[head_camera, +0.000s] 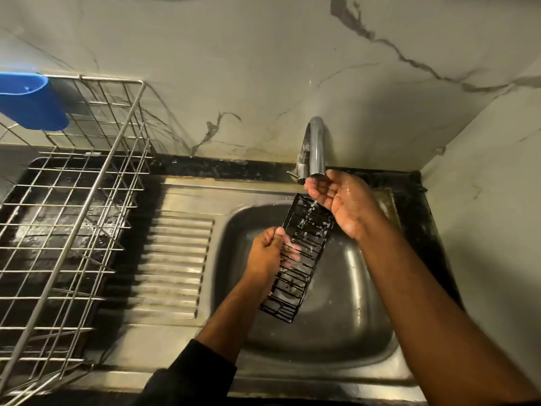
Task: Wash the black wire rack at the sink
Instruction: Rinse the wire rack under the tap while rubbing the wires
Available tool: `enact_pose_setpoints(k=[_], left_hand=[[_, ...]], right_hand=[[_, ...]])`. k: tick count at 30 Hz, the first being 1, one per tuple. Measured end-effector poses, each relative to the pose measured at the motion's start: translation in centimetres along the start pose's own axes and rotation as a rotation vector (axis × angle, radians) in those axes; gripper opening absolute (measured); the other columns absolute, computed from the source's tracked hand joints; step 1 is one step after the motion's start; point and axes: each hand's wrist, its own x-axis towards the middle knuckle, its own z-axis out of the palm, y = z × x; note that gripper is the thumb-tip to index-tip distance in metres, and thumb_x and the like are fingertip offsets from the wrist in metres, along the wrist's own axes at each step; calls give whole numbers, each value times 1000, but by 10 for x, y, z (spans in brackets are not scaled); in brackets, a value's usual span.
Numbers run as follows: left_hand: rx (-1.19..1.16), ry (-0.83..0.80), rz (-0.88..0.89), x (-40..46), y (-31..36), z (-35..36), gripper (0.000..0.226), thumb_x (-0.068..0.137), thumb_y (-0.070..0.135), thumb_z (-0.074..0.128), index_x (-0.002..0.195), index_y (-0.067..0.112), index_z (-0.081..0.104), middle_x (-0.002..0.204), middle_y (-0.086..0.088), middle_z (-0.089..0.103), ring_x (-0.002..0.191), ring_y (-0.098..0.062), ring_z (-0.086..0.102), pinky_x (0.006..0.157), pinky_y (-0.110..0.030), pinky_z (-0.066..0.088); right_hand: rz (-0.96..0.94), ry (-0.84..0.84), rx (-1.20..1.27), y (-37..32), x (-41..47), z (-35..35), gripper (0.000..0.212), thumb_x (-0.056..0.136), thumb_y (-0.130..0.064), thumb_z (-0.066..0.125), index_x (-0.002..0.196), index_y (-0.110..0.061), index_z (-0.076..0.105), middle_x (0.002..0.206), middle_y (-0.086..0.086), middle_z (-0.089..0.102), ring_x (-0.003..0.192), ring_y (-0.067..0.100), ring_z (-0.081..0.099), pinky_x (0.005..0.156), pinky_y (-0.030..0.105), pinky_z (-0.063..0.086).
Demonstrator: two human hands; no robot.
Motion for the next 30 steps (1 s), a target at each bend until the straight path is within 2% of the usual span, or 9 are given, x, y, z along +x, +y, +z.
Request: enact_pose_setpoints(k=[3,6,9,13,16,19,21,26,30], left_hand=[[1,1,16,6,-6,-1,33,109,26,42,82,11,56,67,-4,72,51,-9,62,52,-20,47],[-2,18,48,11,-10,2,40,108,29,45,74,11,57,64,-4,71,52,-8,60,57,-18,49],[-9,58,39,17,-13,5,51,107,35,47,62,12,54,56,-1,68,51,-7,57,55,-12,48],[-58,103,-43,25,-18,5,57,101,52,53,59,13,52,62,-13,68,61,-30,62,55,-25,52],[-74,205,-72,29,-15,7,58,100,49,56,56,12,49,52,-8,63,45,-15,60,43,-17,49],[-34,203,-71,32,-14,10,54,99,48,58,58,13,57,48,-2,62,41,-10,56,45,-19,47],[-28,187,-57,34,-15,10,52,99,47,59,58,14,58,47,1,60,43,-11,57,48,-21,48],[-53,167,-79,35,-18,5,53,97,53,57,69,8,67,57,-8,66,44,-15,58,46,-23,46],[-9,180,-59,40,-15,0,55,100,51,54,58,15,54,45,1,57,43,-13,55,48,-20,46]], right_hand=[[31,-108,-111,3,1,5,25,104,-10,43,100,0,66,89,12,73,82,18,72,76,26,60],[62,-112,33,5,5,8,25,104,-10,44,96,-3,66,86,10,72,81,17,71,71,23,60],[116,-126,35,4,7,11,25,104,-15,46,91,-7,65,78,6,70,70,12,69,62,21,57],[241,-63,262,7,22,13,31,99,-20,40,71,-16,54,60,0,53,48,10,46,42,21,38],[287,-75,485,13,40,16,22,90,-23,44,70,-17,48,52,-5,39,40,7,34,34,21,27],[352,-229,490,21,47,19,44,95,-23,41,52,-19,48,45,-9,34,34,4,28,29,19,21],[351,-306,526,23,49,22,49,97,-23,39,48,-22,46,43,-10,31,31,3,26,28,17,18],[304,-542,554,22,58,35,53,99,-26,32,47,-24,41,41,-8,34,35,5,17,32,18,15],[293,-688,463,14,67,42,47,91,-24,40,44,-22,42,41,-5,30,36,8,19,33,18,19]])
